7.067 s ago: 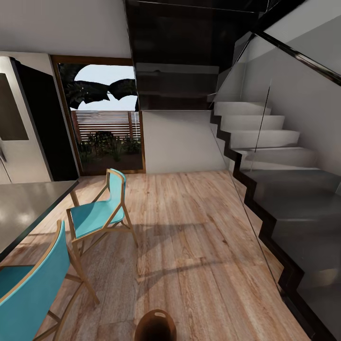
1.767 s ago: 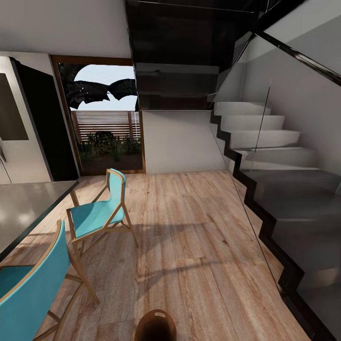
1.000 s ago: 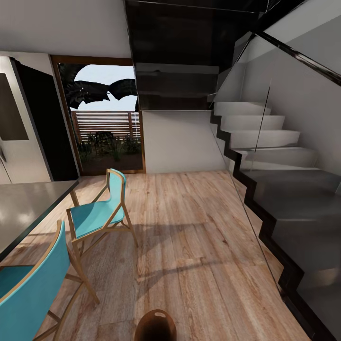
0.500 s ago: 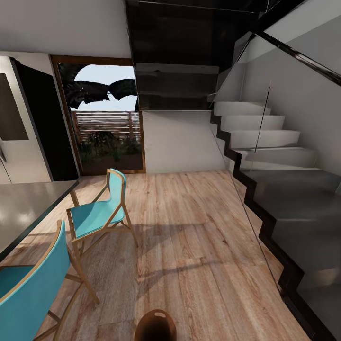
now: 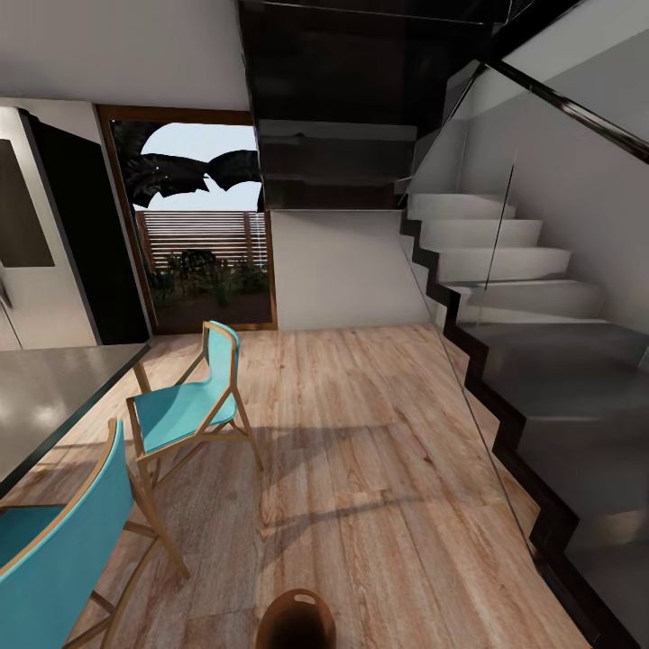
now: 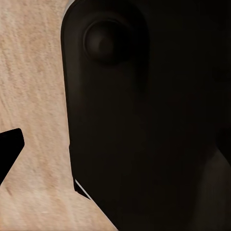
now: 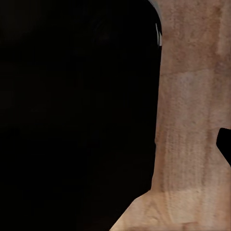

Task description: Put the three can of soda from the living room inside the tash can in the kitchen.

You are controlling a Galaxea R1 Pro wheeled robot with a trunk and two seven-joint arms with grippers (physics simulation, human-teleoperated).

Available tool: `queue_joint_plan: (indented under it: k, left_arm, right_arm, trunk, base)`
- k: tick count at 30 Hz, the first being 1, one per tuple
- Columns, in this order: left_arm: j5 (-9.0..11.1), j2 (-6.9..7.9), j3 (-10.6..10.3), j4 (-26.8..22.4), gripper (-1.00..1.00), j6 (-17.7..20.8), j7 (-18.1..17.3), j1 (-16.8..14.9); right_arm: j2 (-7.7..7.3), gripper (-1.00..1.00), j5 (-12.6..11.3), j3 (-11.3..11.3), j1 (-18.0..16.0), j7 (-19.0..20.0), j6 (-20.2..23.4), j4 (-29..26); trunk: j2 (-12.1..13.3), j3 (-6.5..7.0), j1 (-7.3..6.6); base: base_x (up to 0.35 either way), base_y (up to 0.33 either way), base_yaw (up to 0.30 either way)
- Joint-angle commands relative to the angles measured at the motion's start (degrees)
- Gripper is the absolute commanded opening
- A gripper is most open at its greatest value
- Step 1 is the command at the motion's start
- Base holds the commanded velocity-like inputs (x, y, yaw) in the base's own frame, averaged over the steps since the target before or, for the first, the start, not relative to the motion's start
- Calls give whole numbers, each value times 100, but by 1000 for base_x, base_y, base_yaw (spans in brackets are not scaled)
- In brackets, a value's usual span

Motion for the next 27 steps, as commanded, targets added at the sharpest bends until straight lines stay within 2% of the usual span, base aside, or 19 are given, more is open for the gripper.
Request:
queue_joint_plan:
  k: [1,11,22,27]
  left_arm:
    - [0,0,0,0,100,0,2,0]
    - [0,0,0,0,100,0,2,0]
    - [0,0,0,0,100,0,-4,0]
    - [36,-85,49,-3,100,-8,-62,0]
  right_arm:
    - [1,100,-6,-5,0,0,1,0]
    - [26,100,-19,55,0,1,-1,0]
    - [58,100,-47,11,0,25,0,8]
    - [57,100,-41,3,0,27,1,9]
  trunk:
    - [0,0,0]
    - [0,0,0]
    - [0,0,0]
    - [0,0,0]
  base:
    - [0,0,0]
    - [0,0,0]
    - [0,0,0]
    - [0,0,0]
